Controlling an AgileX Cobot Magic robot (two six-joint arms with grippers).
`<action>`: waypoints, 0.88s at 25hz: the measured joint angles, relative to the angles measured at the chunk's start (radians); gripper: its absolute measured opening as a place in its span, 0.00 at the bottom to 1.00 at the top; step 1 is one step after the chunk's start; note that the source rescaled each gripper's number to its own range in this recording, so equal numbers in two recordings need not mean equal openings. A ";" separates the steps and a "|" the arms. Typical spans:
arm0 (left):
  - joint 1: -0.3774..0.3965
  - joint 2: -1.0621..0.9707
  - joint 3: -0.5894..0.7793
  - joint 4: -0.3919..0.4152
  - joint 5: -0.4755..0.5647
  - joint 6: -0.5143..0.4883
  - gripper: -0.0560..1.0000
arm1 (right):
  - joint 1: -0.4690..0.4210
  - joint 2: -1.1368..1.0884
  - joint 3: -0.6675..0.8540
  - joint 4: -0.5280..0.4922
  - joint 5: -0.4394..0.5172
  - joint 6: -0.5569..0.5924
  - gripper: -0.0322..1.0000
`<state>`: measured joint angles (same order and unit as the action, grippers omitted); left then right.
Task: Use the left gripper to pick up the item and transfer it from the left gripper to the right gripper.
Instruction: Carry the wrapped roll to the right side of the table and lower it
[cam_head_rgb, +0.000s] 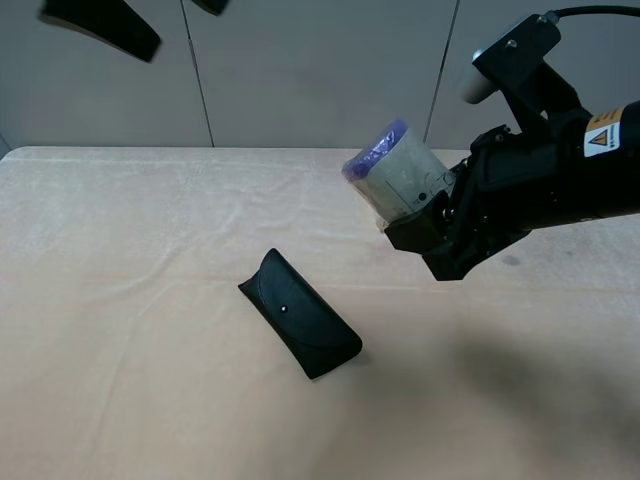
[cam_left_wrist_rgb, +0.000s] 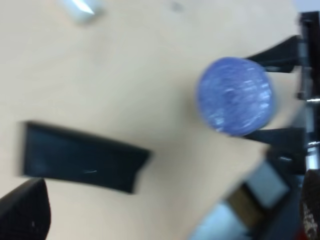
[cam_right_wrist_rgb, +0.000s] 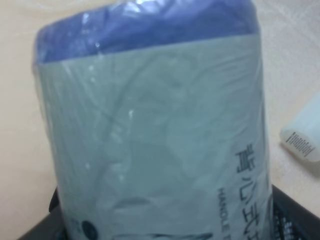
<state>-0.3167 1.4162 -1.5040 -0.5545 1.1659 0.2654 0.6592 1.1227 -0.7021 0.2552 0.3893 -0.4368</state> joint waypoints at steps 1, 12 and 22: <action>0.001 -0.036 0.000 0.056 0.001 -0.019 0.99 | 0.000 0.000 0.000 0.000 0.000 0.001 0.05; 0.001 -0.500 0.203 0.372 0.002 -0.127 0.99 | 0.000 0.000 0.000 0.000 0.056 0.002 0.04; 0.001 -1.064 0.719 0.435 -0.017 -0.129 0.99 | 0.000 0.000 0.000 0.000 0.073 0.002 0.04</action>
<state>-0.3156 0.3522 -0.7850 -0.1192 1.1488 0.1365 0.6592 1.1227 -0.7021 0.2552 0.4618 -0.4347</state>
